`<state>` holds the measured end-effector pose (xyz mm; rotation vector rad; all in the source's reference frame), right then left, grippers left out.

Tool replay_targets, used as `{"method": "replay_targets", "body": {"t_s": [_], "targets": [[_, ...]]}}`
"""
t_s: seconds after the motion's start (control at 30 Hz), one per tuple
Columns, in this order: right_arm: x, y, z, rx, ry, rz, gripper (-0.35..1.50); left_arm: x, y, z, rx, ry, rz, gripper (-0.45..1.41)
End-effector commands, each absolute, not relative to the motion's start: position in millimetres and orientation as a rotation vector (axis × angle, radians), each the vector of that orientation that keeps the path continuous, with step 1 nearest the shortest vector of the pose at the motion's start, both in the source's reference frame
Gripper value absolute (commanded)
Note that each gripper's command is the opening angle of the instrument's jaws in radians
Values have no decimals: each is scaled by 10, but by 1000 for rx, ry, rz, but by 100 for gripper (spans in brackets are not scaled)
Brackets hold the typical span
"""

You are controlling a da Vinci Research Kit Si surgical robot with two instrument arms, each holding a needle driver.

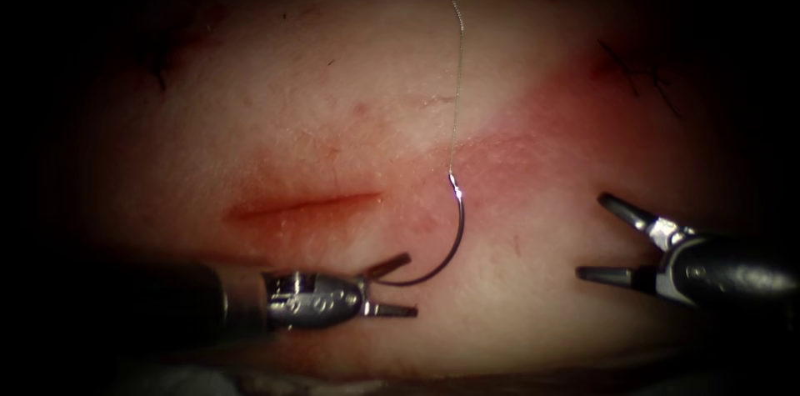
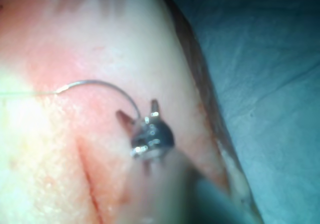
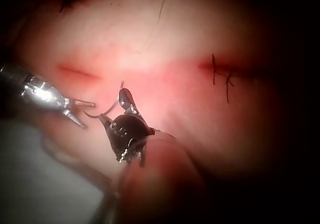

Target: Wound Closure

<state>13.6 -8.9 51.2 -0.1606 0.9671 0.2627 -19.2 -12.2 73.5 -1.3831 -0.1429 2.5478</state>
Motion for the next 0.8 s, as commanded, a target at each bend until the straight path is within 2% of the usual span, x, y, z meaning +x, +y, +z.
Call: {"method": "replay_targets", "body": {"t_s": [0.03, 0.23, 0.3, 0.37, 0.4, 0.43, 0.47, 0.8], "targets": [[143, -93, 518, -157, 970, 263, 119, -197, -128, 743, -1385, -147, 2548, 61], [143, -93, 515, -156, 970, 264, 118, -194, -127, 753, -1376, -150, 2563, 61], [143, -93, 514, -155, 970, 265, 118, -195, -129, 756, -1371, -148, 2567, 56], [144, -93, 512, -154, 969, 266, 118, -195, -129, 756, -1371, -147, 2567, 34], [145, -93, 511, -151, 969, 273, 118, -194, -132, 754, -1366, -152, 2572, -4], [145, -94, 510, -146, 967, 278, 118, -194, -132, 753, -1367, -153, 2572, -29], [147, -94, 509, -144, 962, 285, 118, -192, -134, 752, -1368, -155, 2573, -45], [173, -102, 501, -57, 873, 457, 118, -178, -142, 709, -1279, -87, 2565, -45]]}}
